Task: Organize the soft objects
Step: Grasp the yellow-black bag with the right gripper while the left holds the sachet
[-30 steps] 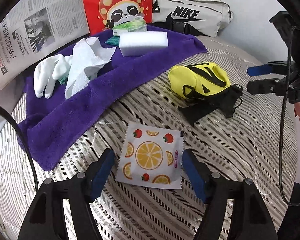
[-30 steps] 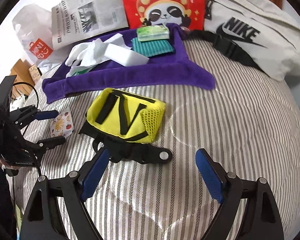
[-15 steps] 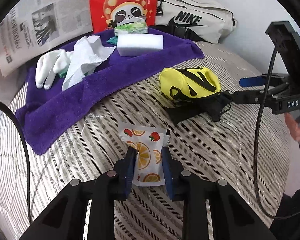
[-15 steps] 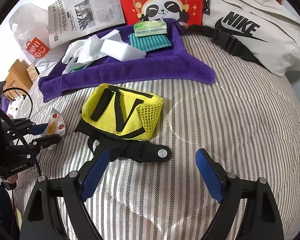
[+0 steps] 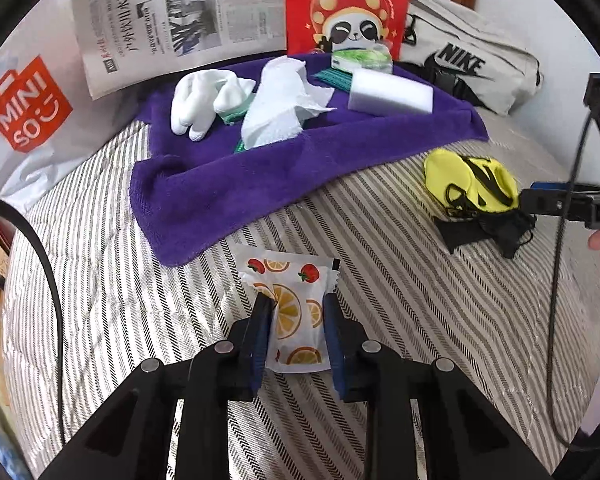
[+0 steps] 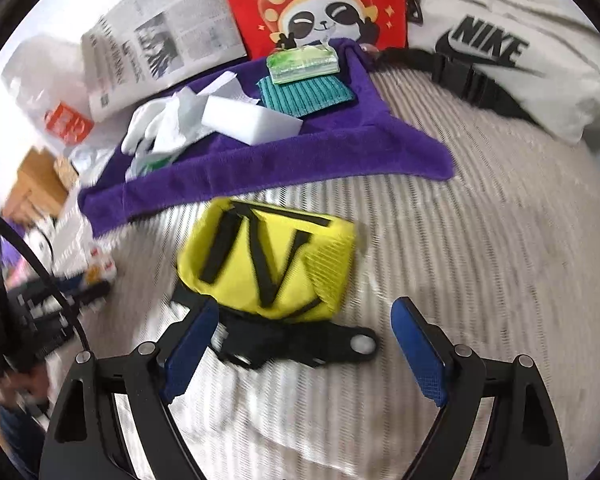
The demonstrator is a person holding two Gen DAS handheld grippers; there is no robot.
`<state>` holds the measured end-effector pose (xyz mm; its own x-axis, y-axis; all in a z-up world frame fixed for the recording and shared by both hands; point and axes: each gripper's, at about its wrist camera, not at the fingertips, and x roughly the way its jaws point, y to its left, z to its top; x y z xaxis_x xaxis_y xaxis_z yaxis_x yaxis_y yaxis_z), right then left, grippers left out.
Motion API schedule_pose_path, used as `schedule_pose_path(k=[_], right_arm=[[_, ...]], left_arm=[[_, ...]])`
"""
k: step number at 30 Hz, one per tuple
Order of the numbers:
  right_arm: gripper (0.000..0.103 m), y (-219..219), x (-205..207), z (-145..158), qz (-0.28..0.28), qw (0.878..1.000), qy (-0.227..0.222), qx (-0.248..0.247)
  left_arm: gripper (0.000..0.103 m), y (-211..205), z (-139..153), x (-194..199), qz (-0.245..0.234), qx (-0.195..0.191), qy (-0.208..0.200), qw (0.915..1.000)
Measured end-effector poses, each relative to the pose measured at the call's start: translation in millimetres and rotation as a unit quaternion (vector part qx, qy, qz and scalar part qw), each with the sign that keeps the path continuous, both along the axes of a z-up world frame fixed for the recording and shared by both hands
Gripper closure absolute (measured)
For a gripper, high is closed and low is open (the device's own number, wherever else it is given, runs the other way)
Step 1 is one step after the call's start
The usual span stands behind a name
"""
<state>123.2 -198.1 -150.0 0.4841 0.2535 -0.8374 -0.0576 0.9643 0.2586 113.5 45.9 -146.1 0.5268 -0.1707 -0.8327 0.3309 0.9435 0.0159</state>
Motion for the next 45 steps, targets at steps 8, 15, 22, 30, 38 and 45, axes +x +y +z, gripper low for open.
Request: schedule_pose_path(k=[8, 15, 22, 30, 38, 45], right_arm=[[0.014, 30, 22, 5, -0.036, 0.999, 0.014, 0.001], [0.007, 49, 37, -3, -0.081, 0.995, 0.018, -0.052], [0.001, 51, 44, -15, -0.086, 0.994, 0.015, -0.073], [0.000, 65, 47, -21, -0.057, 0.994, -0.012, -0.088], [0.015, 47, 41, -15, -0.014, 0.998, -0.037, -0.040], [0.020, 38, 29, -1, 0.000, 0.999, -0.041, -0.015]], left_arm=[[0.078, 13, 0, -5, 0.004, -0.010, -0.003, 0.9999], [0.078, 18, 1, -6, 0.000, -0.022, -0.005, 0.9998], [0.078, 20, 2, -8, -0.004, -0.030, -0.007, 0.9995], [0.078, 17, 2, -9, -0.006, -0.023, -0.011, 0.9996], [0.078, 20, 3, -7, 0.002, -0.034, -0.004, 0.9994], [0.078, 19, 9, -8, 0.003, -0.047, 0.001, 0.9989]])
